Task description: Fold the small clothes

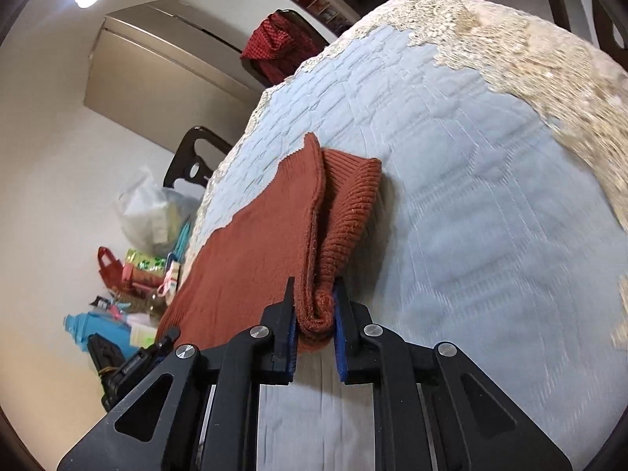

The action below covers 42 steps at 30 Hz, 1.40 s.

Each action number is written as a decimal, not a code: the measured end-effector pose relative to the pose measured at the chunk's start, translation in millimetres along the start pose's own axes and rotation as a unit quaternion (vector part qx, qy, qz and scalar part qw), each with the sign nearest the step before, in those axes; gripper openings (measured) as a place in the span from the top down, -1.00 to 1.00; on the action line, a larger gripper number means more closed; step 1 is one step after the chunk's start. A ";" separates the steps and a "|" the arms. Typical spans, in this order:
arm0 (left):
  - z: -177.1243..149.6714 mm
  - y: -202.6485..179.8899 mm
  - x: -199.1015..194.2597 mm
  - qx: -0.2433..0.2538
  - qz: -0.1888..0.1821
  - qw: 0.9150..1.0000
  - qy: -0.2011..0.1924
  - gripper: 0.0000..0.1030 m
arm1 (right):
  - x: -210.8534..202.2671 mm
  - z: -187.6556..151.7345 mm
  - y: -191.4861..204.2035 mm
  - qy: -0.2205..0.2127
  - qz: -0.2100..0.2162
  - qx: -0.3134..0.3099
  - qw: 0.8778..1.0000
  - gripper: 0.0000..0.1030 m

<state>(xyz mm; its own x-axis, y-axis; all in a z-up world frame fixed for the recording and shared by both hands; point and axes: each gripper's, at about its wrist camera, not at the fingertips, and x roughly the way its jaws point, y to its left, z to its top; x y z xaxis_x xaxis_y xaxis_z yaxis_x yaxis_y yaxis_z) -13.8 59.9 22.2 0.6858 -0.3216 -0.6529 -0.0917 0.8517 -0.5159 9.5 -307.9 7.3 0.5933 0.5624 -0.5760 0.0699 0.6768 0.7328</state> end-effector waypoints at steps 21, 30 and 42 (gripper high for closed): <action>-41.1 8.4 -33.3 0.020 0.002 0.999 0.030 0.48 | -40.7 -40.6 -7.3 0.012 -0.039 -0.041 0.998 0.65; -13.9 -10.3 -43.7 0.059 0.012 0.997 -0.039 0.39 | -49.2 -35.4 59.3 -0.046 -0.034 -0.172 0.983 0.64; -32.7 -25.2 -10.3 0.122 0.024 0.992 -0.003 0.39 | 64.8 -83.0 115.7 0.063 -0.050 -0.318 0.945 0.65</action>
<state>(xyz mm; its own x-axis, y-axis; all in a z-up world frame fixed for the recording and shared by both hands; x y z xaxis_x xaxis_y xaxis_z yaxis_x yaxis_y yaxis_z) -42.2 28.2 23.8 0.6897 -0.2759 -0.6695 0.0517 0.9410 -0.3344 -10.6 -153.7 24.7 0.5068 0.5054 -0.6983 -0.3985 0.8557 0.3302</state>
